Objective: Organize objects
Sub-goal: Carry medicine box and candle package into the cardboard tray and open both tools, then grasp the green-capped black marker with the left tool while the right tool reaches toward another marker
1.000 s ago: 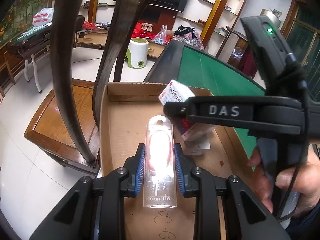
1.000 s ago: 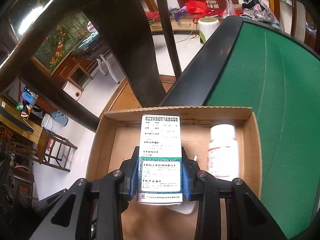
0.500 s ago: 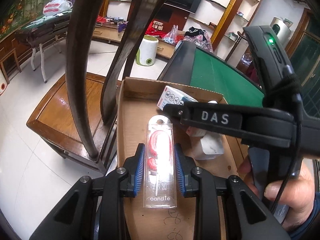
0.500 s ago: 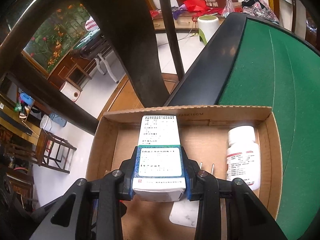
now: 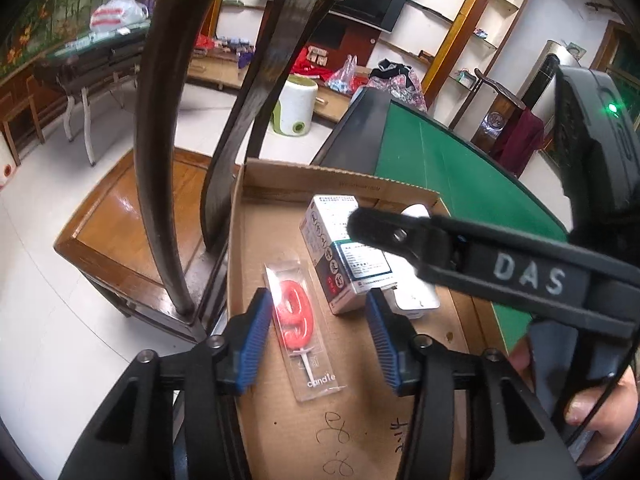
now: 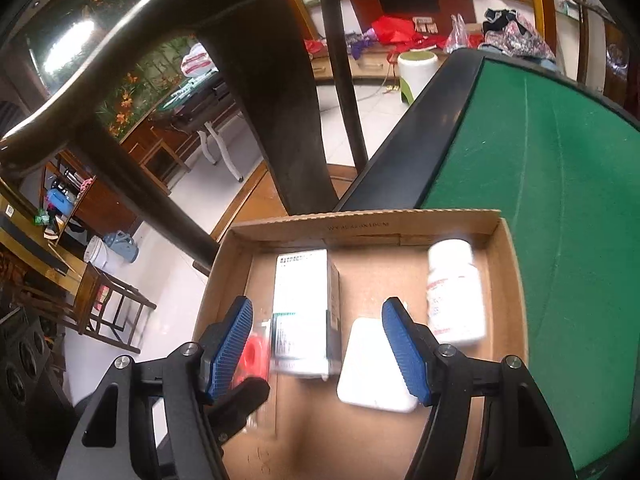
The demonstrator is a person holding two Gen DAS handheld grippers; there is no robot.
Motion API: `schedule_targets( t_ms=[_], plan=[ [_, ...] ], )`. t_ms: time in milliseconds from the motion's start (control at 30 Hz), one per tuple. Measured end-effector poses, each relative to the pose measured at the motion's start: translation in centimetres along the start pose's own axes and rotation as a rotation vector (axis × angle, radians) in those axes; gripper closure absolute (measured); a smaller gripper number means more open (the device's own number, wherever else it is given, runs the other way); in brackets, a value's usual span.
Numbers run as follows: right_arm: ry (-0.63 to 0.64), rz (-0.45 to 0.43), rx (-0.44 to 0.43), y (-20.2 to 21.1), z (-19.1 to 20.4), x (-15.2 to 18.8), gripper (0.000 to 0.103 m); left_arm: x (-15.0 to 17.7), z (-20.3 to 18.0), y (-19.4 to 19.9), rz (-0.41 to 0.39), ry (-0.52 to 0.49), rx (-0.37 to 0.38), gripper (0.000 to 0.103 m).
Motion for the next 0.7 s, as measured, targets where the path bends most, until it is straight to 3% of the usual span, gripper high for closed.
schedule_targets(
  t_ms=[367, 700],
  plan=[
    [-0.085, -0.058, -0.061, 5.4, -2.6, 4.1, 0.030, 1.8, -3.4, 3.1, -0.045, -0.063, 0.013, 0.053],
    [-0.179, -0.157, -0.075, 14.8, -11.3, 10.5, 0.028, 5.1, -14.3, 4.4, -0.038, -0.316, 0.057, 0.048]
  ],
)
Point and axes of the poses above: each gripper's, at about its wrist camera, not at the fingertips, and y roughly against the way its jaws point, z to its left, x to its underside, the point moved 8 cm from there along -y, roughly the way its jaws point, and after that the axes turned 3 degrees about z, right-handed, at the moved point
